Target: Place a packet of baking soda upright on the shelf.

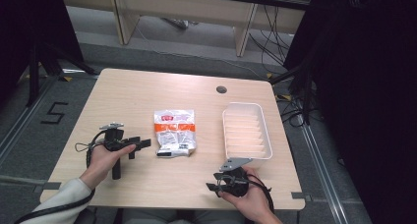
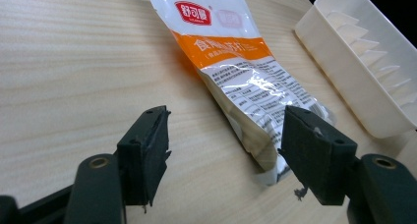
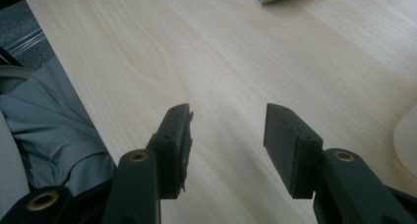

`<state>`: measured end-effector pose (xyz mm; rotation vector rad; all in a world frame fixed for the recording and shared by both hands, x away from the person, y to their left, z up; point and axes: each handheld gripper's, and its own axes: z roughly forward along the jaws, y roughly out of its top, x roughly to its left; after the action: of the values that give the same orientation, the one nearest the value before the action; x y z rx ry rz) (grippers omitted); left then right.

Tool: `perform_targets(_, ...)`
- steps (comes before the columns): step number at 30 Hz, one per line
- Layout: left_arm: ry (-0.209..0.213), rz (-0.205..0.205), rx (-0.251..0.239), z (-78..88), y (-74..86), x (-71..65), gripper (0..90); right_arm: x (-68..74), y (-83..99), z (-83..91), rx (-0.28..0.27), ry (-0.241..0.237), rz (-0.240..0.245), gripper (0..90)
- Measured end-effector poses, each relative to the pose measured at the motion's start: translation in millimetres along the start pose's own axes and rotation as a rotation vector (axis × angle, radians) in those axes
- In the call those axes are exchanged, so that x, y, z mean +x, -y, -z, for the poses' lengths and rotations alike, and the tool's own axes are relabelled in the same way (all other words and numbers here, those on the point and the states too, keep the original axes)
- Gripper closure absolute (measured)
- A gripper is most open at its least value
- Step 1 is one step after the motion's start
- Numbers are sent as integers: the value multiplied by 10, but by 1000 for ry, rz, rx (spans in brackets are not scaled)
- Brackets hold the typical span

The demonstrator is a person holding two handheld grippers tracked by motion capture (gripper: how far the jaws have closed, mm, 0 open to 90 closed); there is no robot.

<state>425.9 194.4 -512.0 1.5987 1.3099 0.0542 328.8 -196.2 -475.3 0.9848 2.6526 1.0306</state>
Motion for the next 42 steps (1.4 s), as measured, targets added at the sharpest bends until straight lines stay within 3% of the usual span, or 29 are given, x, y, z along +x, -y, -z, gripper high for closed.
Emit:
perform_targets(1, -1, 2, 7, -21, -14, 4, 342, -1, -3, 24, 21, -10, -11, 534)
perform_targets(7, -40, -10, -1, -203, -183, 62, 361, 23, 9, -13, -14, 0, -2, 534)
perform_targets(8, -45, -9, 0, -240, -214, 74, 368, 16, -5, 15, 15, -11, 3, 534)
perform_targets(15, -50, 3, -1, -422, -367, 103, 379, 4, 2, 1, 11, -14, 16, 531)
perform_targets(16, -47, 2, 11, -484, -403, 112, 379, 14, 1, 3, 20, -20, 0, 531)
perform_targets(18, -41, 10, 20, -513, -420, 122, 377, 15, 2, -2, 19, -18, 5, 531)
perform_targets(19, -41, 24, 20, -546, -434, 132, 377, 21, 15, -34, -16, -11, 7, 530)
perform_targets(20, -50, 27, 20, -574, -447, 145, 377, 12, 11, -34, -13, -7, 33, 530)
perform_targets(21, -54, 36, 22, -626, -471, 155, 378, 28, 7, -17, 14, -9, 7, 529)
perform_targets(22, -54, 36, 22, -626, -471, 155, 380, 31, -1, 1, 33, -22, 4, 529)
perform_targets(26, -37, 51, 24, -690, -499, 148, 386, 30, -1, -4, 26, -25, 10, 529)
perform_targets(34, -46, 50, 47, -771, -473, 145, 396, 32, 1, -11, 23, -16, 21, 530)
perform_targets(35, -41, 51, 50, -783, -482, 149, 399, 41, 14, -46, -18, -9, 20, 530)
perform_targets(40, -26, 68, 48, -814, -492, 151, 408, 47, 1, -8, 35, -22, -2, 529)
perform_targets(42, -24, 62, 53, -822, -500, 156, 413, 60, 15, -41, -2, -20, -10, 529)
